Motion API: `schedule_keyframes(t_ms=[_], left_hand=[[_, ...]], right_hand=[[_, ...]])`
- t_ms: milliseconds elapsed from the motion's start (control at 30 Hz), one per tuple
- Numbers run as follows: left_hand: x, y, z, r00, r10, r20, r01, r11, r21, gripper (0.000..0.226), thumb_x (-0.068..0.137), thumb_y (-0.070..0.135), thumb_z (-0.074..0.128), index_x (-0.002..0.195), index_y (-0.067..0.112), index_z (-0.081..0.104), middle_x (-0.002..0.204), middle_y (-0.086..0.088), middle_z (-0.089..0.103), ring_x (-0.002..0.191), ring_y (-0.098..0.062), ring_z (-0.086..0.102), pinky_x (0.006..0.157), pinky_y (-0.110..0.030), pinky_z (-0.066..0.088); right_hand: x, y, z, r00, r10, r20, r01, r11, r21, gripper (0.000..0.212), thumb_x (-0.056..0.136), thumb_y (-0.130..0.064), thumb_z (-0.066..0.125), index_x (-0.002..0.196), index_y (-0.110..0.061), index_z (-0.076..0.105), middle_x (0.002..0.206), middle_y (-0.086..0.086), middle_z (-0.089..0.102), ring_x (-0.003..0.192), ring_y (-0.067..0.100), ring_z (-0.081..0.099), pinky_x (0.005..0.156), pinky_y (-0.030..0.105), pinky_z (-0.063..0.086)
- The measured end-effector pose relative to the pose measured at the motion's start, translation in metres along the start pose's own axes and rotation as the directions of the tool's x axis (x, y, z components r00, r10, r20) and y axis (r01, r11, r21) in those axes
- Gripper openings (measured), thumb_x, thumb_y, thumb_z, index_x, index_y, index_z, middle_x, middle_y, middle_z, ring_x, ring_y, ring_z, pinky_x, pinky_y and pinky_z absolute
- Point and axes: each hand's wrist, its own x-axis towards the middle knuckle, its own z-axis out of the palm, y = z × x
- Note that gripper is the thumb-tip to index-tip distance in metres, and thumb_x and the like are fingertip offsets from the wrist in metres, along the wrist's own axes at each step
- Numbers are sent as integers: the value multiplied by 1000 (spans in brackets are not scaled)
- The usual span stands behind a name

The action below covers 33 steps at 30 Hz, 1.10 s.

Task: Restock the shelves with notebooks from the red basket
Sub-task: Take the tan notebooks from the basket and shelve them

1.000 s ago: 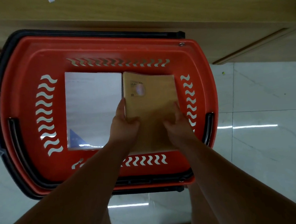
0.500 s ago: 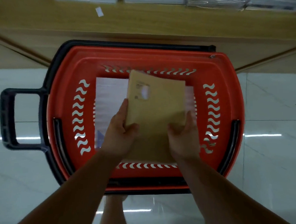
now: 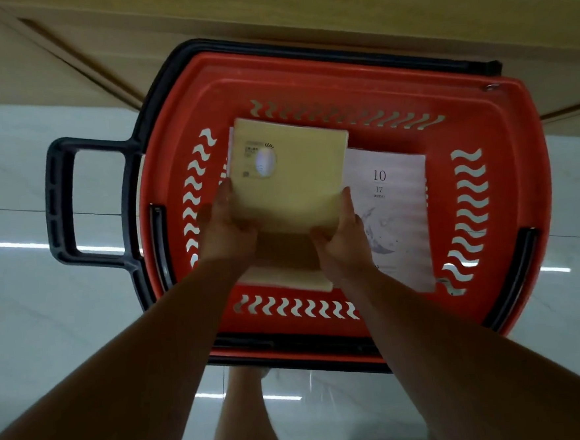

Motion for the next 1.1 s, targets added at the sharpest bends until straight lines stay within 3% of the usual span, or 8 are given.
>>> schedule_keyframes(t_ms=[233,400,500,567,667,867,967,1100], left_hand=[[10,0,-3,993,-19,114,31,994,-107,91,96,17,63,159,43,3,161,5,33,140,-20,41,111,-45,43],[2,2,-2,999,23,48,-19,995,-95,85,99,13,57,159,45,6,147,12,43,126,-13,47,101,-35,46],[-4,2,-8,997,68,36,-66,996,-57,81,100,18,56,157,49,9,148,7,44,128,-16,48,104,-40,47],[-8,2,-11,996,86,33,-86,996,-6,80,101,22,56,155,54,8,151,1,41,127,-17,46,102,-40,47],[-12,3,-14,993,115,25,-115,993,20,77,101,26,57,153,58,9,151,-1,41,122,-13,44,98,-37,45],[-24,7,-10,991,131,14,-130,988,-78,78,98,26,62,147,66,16,149,3,40,129,-18,47,104,-50,49],[-30,12,-8,987,133,85,-114,973,-203,81,97,18,61,150,62,18,145,15,41,128,-11,50,102,-44,51],[-36,17,-11,981,83,174,-20,942,-335,83,100,10,57,153,57,14,145,20,42,118,0,53,93,-36,56]], right_hand=[[8,0,3,1000,-18,22,17,999,37,90,102,-23,59,162,-26,-7,149,15,38,135,29,45,106,37,40],[11,-1,0,996,-11,92,3,996,86,82,104,-27,54,163,-30,-3,146,10,41,100,8,48,84,23,42],[10,0,-4,994,27,105,-44,986,159,73,107,-27,48,163,-34,0,152,5,39,79,-3,46,65,9,37],[10,1,-6,994,52,101,-73,974,215,71,108,-28,46,162,-38,1,157,2,36,92,-4,49,76,10,37],[10,4,-5,994,59,88,-81,961,265,71,107,-28,47,161,-43,4,161,-1,33,131,14,46,96,26,37],[8,2,-8,992,73,107,-99,959,267,70,107,-28,46,161,-42,3,161,1,35,143,25,40,113,39,36],[9,5,-12,992,73,105,-100,956,277,66,108,-20,45,160,-41,10,149,-3,47,124,12,47,98,22,38],[6,-1,-22,995,32,97,-54,972,227,64,106,-11,46,157,-39,20,113,-21,55,97,1,56,62,-3,41]])
